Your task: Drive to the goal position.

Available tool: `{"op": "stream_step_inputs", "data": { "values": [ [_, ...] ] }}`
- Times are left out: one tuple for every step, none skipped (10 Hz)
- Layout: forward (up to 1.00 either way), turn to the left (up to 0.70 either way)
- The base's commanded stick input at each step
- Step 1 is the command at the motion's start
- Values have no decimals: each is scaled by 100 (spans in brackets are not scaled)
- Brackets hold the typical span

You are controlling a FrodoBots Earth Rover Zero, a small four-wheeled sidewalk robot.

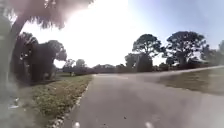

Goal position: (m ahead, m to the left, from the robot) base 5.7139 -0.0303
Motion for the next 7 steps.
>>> {"op": "stream_step_inputs", "data": {
  "values": [
    [100, 0],
    [100, 0],
    [100, 0],
    [100, 0],
    [100, 0],
    [100, 0],
    [100, 0]
  ]
}}
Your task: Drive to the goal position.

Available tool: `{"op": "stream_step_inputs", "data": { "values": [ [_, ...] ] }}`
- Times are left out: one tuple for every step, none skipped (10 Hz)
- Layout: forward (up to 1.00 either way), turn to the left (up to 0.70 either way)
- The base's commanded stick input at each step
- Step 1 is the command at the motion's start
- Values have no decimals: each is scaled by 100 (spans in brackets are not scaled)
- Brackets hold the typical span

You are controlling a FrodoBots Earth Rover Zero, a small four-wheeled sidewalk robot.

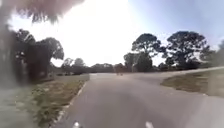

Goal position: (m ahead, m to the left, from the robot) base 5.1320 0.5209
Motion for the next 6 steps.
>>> {"op": "stream_step_inputs", "data": {
  "values": [
    [100, 0],
    [100, 0],
    [100, 0],
    [100, 0],
    [100, 0],
    [100, 0]
  ]
}}
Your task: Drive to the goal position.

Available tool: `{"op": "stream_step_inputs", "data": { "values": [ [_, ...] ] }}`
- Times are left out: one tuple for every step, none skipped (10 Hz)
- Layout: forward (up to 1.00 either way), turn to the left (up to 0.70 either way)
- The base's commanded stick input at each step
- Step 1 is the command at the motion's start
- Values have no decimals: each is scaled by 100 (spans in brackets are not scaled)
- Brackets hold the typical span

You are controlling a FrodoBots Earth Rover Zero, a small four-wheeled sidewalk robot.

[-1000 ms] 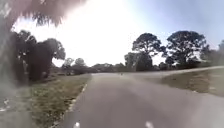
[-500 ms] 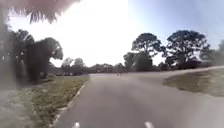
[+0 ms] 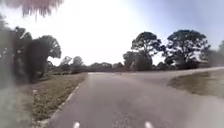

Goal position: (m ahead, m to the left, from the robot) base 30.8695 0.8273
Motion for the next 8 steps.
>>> {"op": "stream_step_inputs", "data": {
  "values": [
    [100, 0],
    [100, 0],
    [100, 0],
    [100, 0],
    [100, 0],
    [100, 0],
    [100, 0],
    [100, 0]
  ]
}}
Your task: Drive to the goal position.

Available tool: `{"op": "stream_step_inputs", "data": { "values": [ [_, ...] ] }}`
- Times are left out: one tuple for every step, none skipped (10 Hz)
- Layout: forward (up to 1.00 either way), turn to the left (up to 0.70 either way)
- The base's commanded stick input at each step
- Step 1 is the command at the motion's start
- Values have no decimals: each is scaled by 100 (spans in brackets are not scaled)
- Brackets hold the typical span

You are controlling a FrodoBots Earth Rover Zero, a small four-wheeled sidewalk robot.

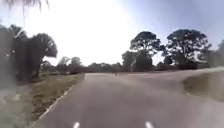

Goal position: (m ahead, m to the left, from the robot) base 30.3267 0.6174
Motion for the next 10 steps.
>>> {"op": "stream_step_inputs", "data": {
  "values": [
    [100, 0],
    [100, 0],
    [100, 0],
    [100, 0],
    [100, 0],
    [100, 0],
    [100, 0],
    [100, 0],
    [100, 0],
    [100, 0]
  ]
}}
